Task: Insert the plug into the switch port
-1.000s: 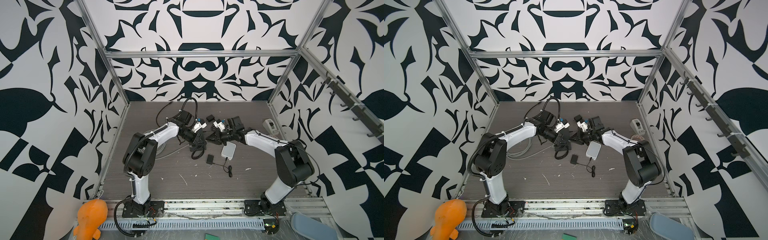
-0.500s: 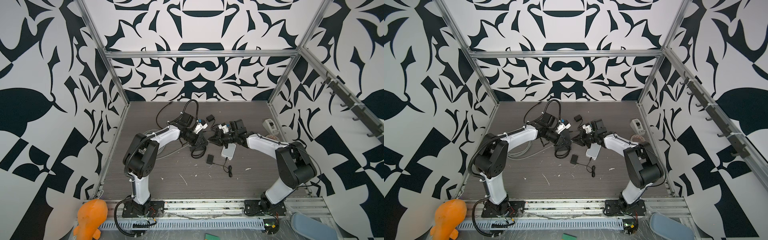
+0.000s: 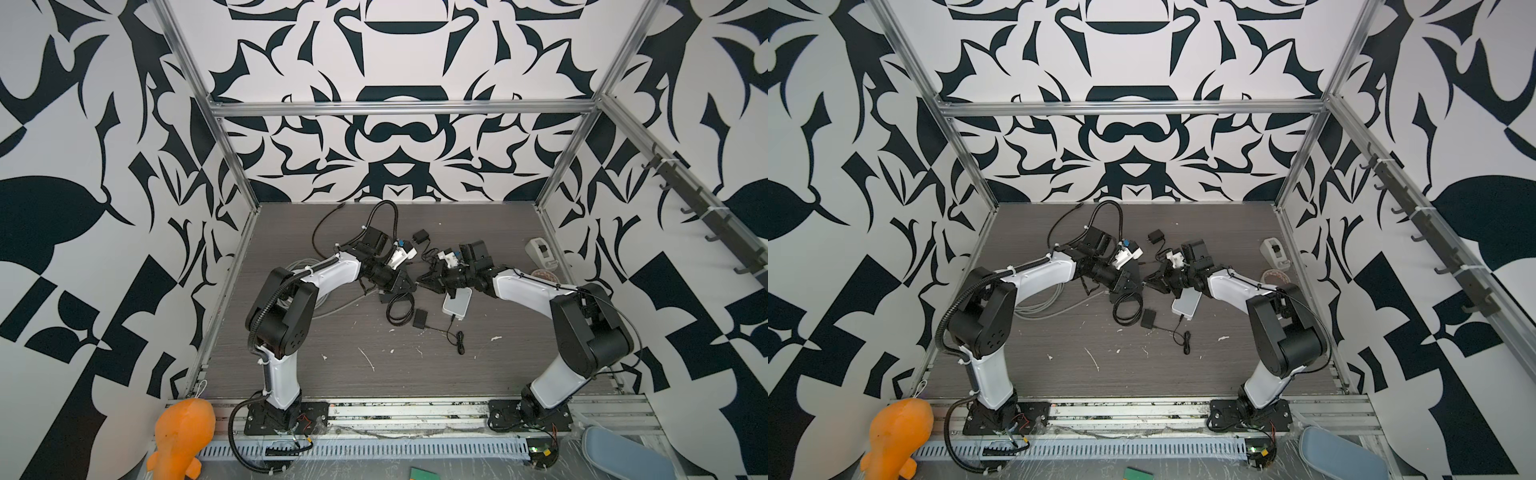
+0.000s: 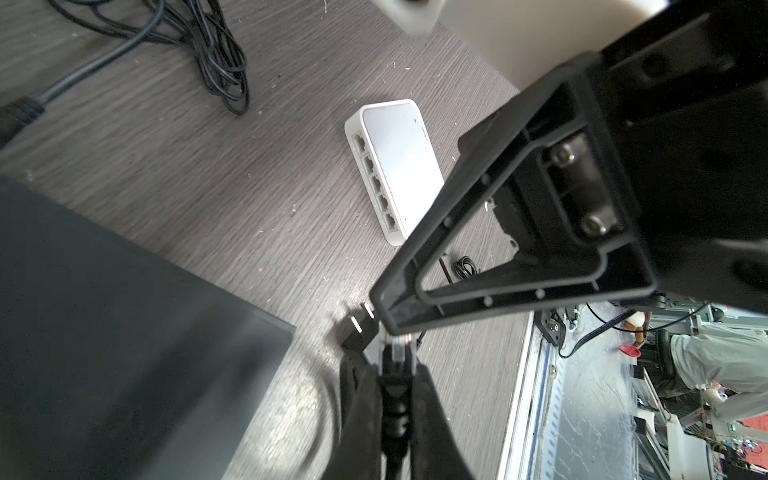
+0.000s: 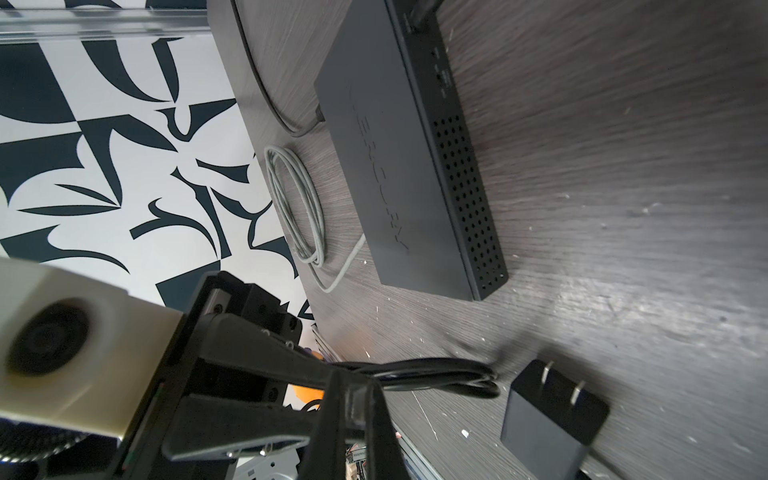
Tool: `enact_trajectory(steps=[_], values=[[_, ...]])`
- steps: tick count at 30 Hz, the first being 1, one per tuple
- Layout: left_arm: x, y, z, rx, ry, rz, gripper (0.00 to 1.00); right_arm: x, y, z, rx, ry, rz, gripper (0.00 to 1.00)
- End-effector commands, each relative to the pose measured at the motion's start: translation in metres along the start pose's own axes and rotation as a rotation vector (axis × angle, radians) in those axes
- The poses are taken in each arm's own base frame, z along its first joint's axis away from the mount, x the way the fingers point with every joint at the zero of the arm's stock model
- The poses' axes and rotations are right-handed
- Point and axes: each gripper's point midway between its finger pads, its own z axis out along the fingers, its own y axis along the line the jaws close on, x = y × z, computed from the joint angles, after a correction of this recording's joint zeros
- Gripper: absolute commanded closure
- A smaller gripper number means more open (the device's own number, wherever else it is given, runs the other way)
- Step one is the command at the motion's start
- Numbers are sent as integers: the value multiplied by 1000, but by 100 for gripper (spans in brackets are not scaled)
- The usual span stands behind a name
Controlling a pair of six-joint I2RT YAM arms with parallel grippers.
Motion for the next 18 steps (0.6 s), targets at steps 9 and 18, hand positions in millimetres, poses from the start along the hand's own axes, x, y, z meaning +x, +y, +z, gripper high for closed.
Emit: enact_trajectory(steps=[9,18], values=[[27,13,-2,-172,193,77,97,-23,-48,-68,306,-120,-164,58],[51,15,11,-229,306,185,94,-36,-97,-86,621,-108,-215,34]])
